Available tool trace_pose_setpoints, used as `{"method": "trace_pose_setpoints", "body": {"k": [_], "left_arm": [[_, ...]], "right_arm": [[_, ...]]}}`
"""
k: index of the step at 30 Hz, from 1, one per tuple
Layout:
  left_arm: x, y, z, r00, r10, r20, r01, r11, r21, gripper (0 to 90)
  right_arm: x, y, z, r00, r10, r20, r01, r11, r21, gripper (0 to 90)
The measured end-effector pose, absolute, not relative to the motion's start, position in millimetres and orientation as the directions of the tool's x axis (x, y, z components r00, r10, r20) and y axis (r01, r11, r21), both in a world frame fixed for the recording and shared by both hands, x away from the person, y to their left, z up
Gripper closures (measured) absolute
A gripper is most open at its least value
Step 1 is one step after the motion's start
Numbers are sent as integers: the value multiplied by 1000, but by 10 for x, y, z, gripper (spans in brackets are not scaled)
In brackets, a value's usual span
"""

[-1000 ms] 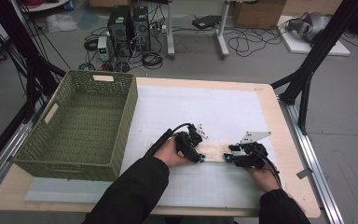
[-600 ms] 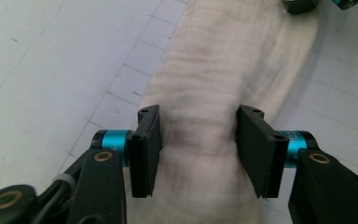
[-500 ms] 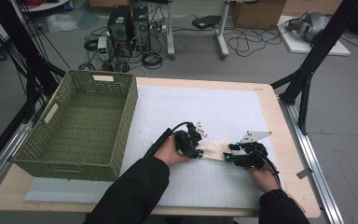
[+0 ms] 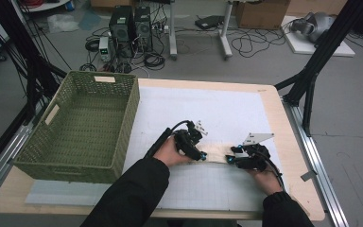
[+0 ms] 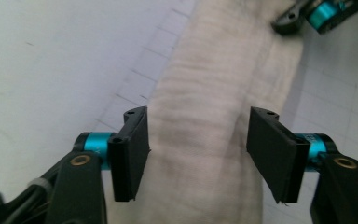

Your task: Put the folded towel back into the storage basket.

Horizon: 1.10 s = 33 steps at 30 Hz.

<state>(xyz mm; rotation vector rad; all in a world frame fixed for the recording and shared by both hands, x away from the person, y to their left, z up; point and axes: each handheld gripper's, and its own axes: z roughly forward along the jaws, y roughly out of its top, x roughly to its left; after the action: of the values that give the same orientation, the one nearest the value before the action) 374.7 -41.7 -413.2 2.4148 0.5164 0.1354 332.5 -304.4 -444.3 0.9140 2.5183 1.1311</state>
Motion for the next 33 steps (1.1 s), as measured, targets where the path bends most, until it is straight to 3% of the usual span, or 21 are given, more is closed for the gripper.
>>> {"method": "trace_pose_setpoints", "body": {"k": [2,10,23,33], "left_arm": [[3751,-459,-4128,922,387,2,309,-740,598,354],[3734,-552,-4250,947,318,-50,289,-775,561,293],[3699,-568,-4245,943,333,29,262,-791,553,420],[3711,-578,-4233,933,356,53,268,-786,558,580]], "right_arm": [[3328,-3046,-4443,-778,627,44,448,505,737,533],[3328,-3054,-4444,-780,624,48,449,506,737,533],[3316,-3042,-4436,-779,627,32,444,514,734,529],[3320,-3038,-4435,-775,631,38,447,504,739,515]]}}
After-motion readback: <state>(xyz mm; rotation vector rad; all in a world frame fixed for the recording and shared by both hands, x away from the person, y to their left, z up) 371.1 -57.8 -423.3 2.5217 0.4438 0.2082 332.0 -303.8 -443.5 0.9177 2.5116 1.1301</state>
